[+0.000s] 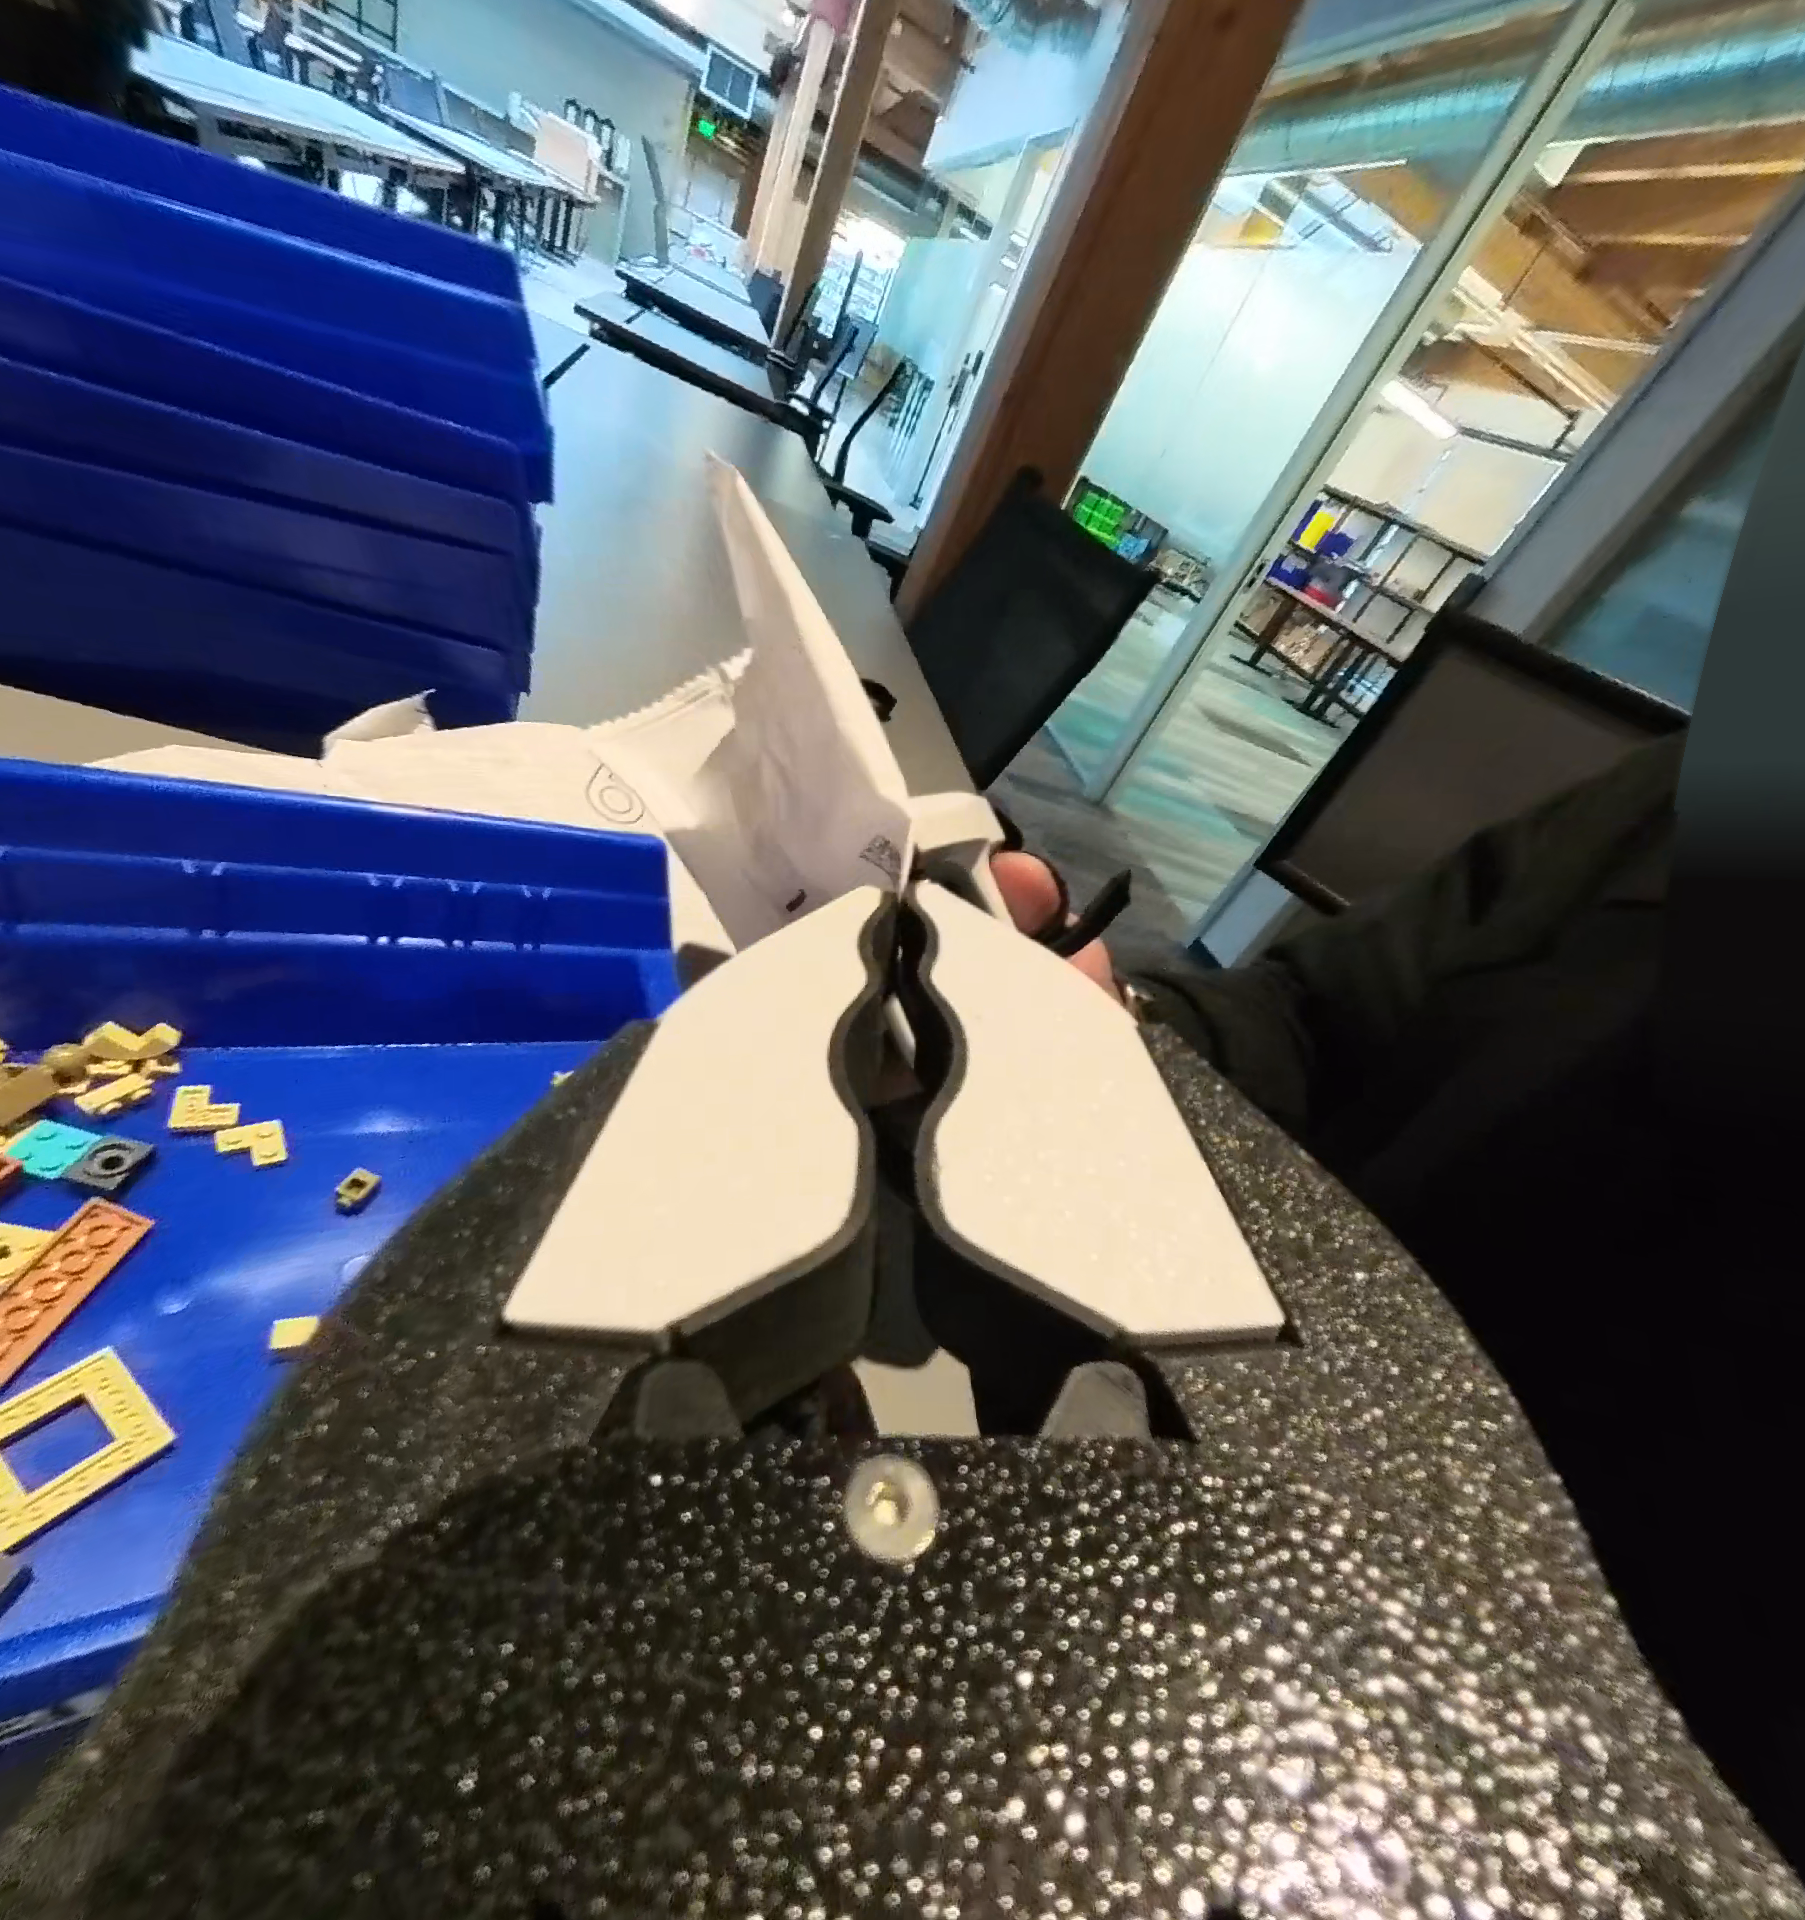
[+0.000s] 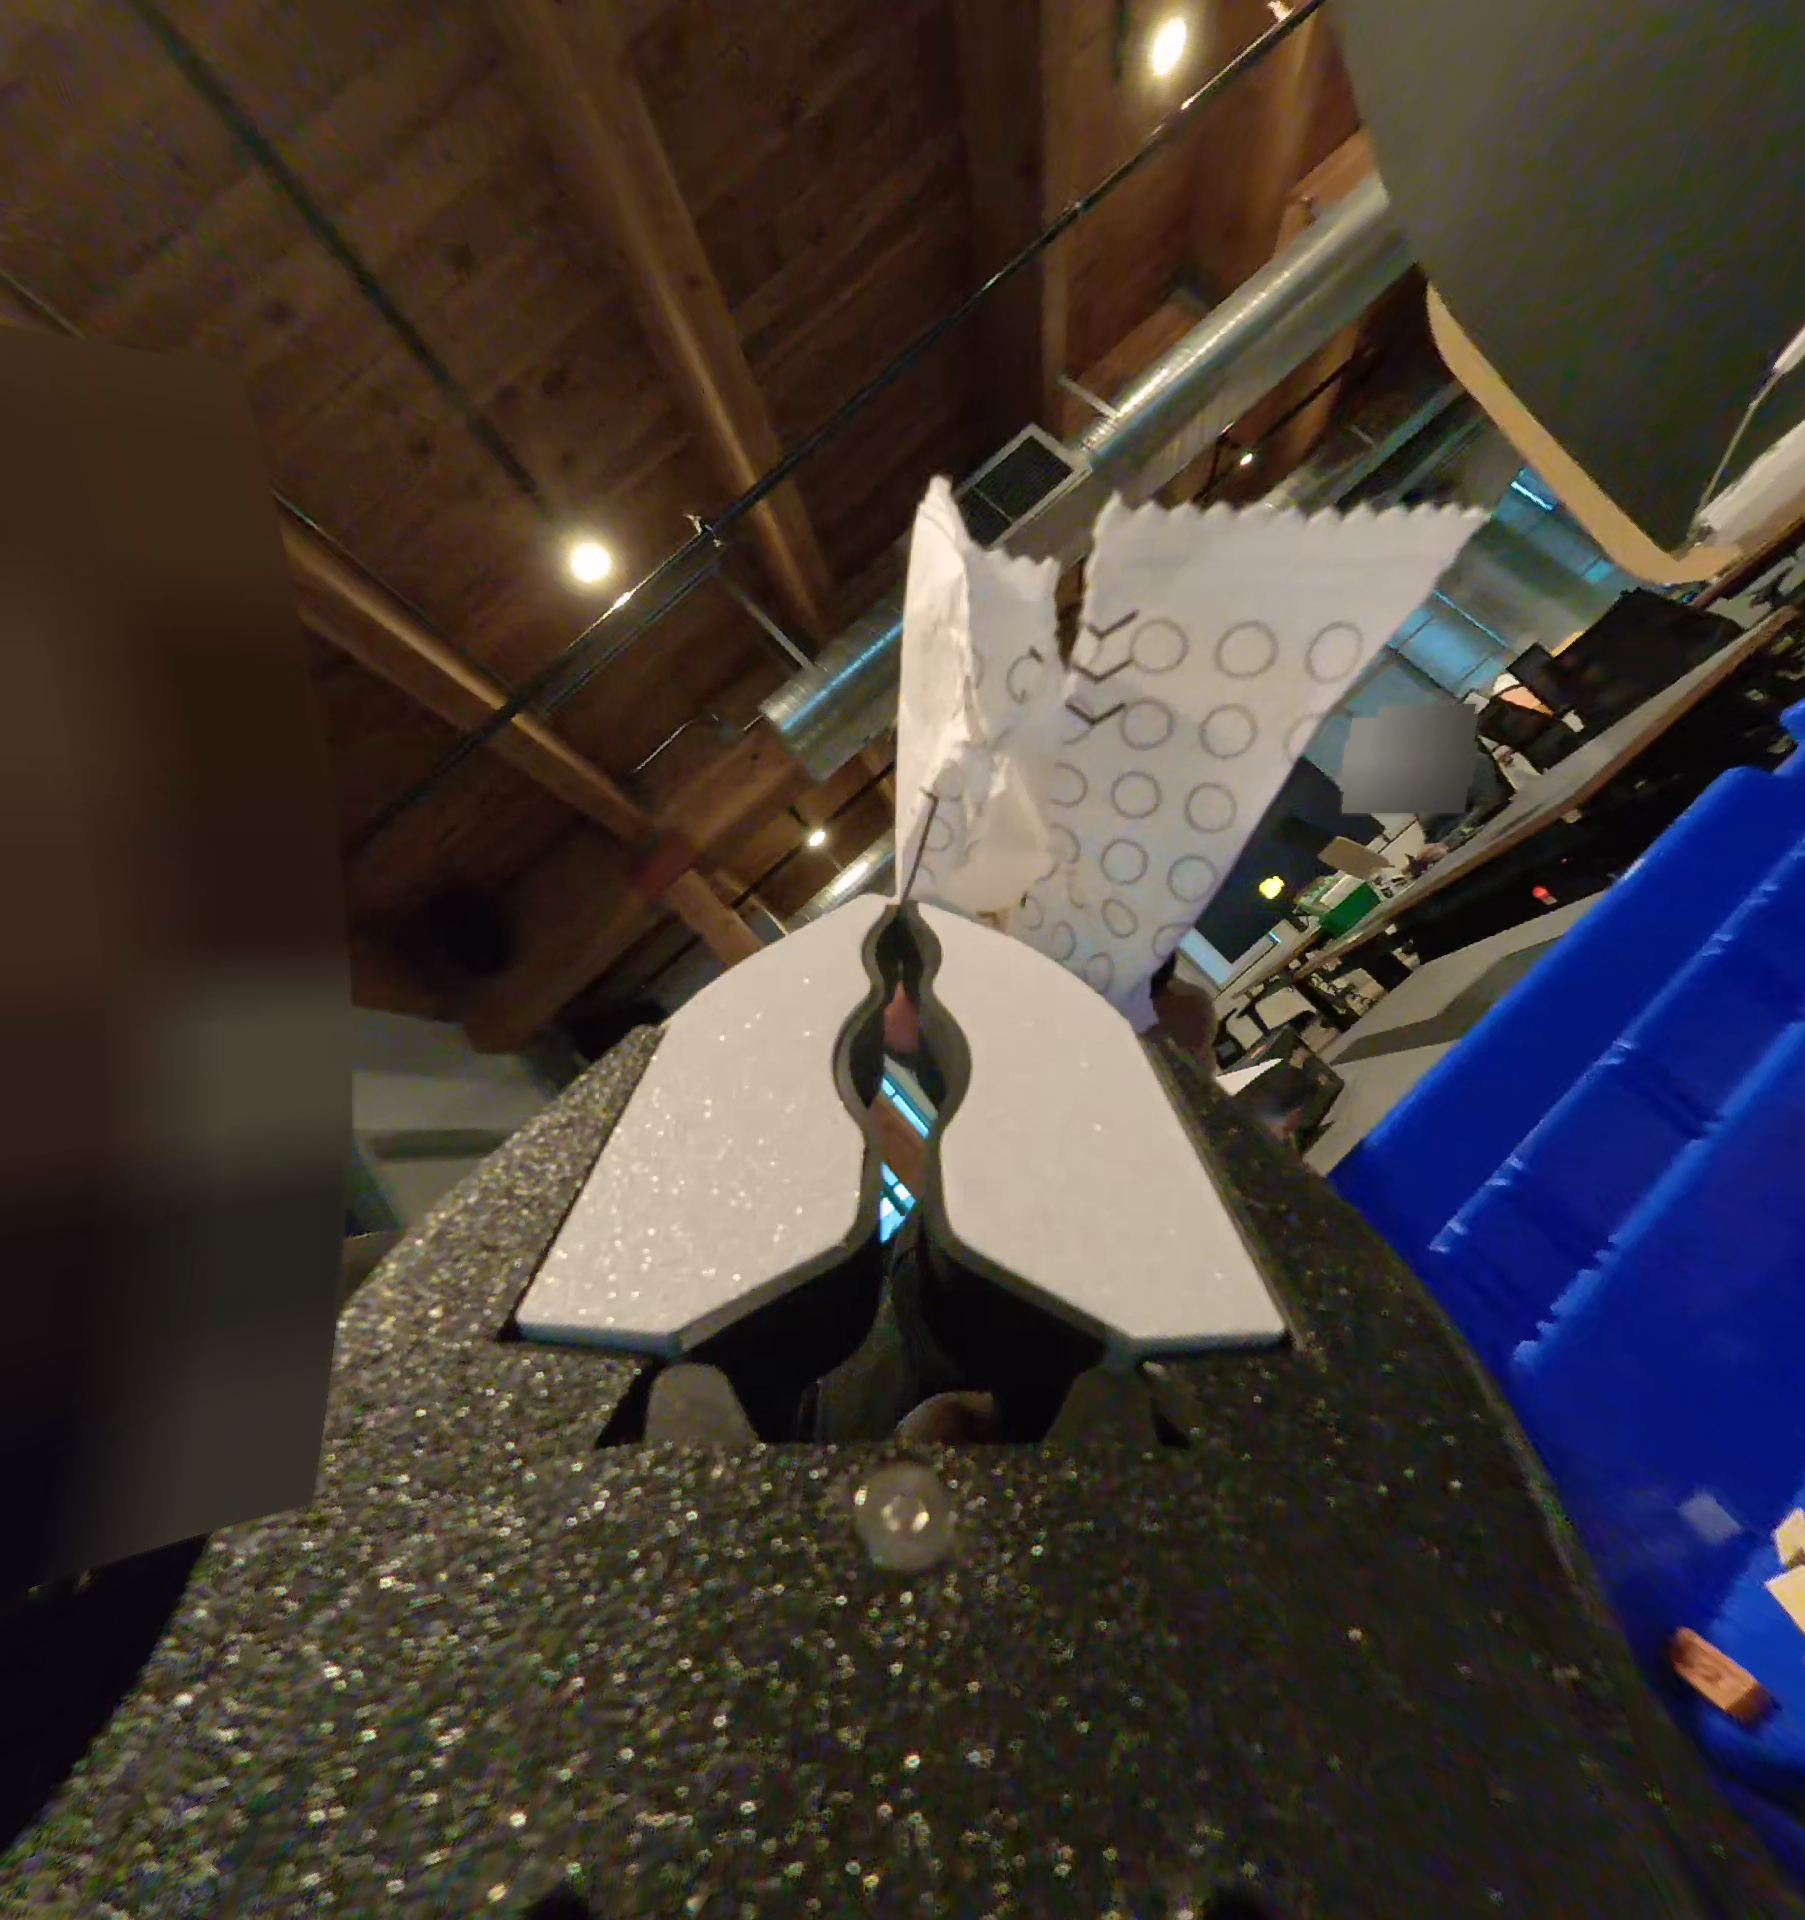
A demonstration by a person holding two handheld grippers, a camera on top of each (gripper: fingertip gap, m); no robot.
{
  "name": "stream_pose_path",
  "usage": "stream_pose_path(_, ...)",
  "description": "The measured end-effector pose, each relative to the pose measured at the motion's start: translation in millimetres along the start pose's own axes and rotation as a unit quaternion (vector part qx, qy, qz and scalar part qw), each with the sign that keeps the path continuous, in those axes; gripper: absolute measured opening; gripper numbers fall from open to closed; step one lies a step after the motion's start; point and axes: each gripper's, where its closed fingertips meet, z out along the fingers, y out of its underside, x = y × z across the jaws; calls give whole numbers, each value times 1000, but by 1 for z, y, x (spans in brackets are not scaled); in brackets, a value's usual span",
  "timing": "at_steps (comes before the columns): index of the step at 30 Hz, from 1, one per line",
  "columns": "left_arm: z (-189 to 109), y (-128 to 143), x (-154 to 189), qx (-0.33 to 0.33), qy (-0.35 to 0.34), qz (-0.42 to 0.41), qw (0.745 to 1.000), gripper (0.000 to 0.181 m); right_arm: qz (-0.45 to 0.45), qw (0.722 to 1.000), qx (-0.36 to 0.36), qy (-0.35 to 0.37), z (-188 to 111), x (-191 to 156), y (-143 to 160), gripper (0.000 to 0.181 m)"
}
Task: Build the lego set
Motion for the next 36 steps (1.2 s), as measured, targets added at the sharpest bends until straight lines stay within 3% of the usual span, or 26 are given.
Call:
stream_pose_path(6, 1, 3, -9, -30, -53, 41, 997, 0, -2, 1000, 10, 15, -3, 9, -2, 0)
stream_pose_path(11, 0, 5, -10, -49, -65, 60, 995, 0, 44, 999, 6, -4, -5, 12, 1, 0)
stream_pose_path(16, -1, 7, -12, -61, -73, 66, 993, 0, 25, 1000, -11, 6, -5, 14, 4, 0)
stream_pose_path(17, -2, 7, -14, -63, -80, 71, 992, 0, 18, 999, -24, 14, -6, 15, 5, 3)
stream_pose_path(20, -9, 3, -23, -86, -117, 98, 984, 0, -6, 995, -67, 68, -14, 24, 10, 36)
stream_pose_path(23, -18, 6, -36, -150, -156, 116, 969, 0, -43, 988, -91, 119, -27, 25, 10, 40)
stream_pose_path(27, -24, 35, -50, -303, -188, 138, 924, 0, -101, 974, -107, 170, -41, 22, 9, 32)
stream_pose_path(29, -25, 34, -61, -328, -219, 151, 906, 0, -111, 974, -103, 171, -43, 19, 7, 30)
stream_pose_path(31, -19, 62, -53, -393, -175, 134, 893, 0, -110, 975, -100, 166, -43, 18, 6, 28)
stream_pose_path(33, -23, 60, -65, -423, -211, 176, 863, 0, -105, 976, -105, 160, -43, 16, 7, 28)
stream_pose_path(35, -10, 70, -50, -426, -164, 141, 878, 0, -105, 977, -105, 156, -42, 14, 7, 26)
stream_pose_path(36, -11, 79, -52, -452, -163, 152, 864, 0, -104, 977, -106, 154, -42, 13, 8, 25)
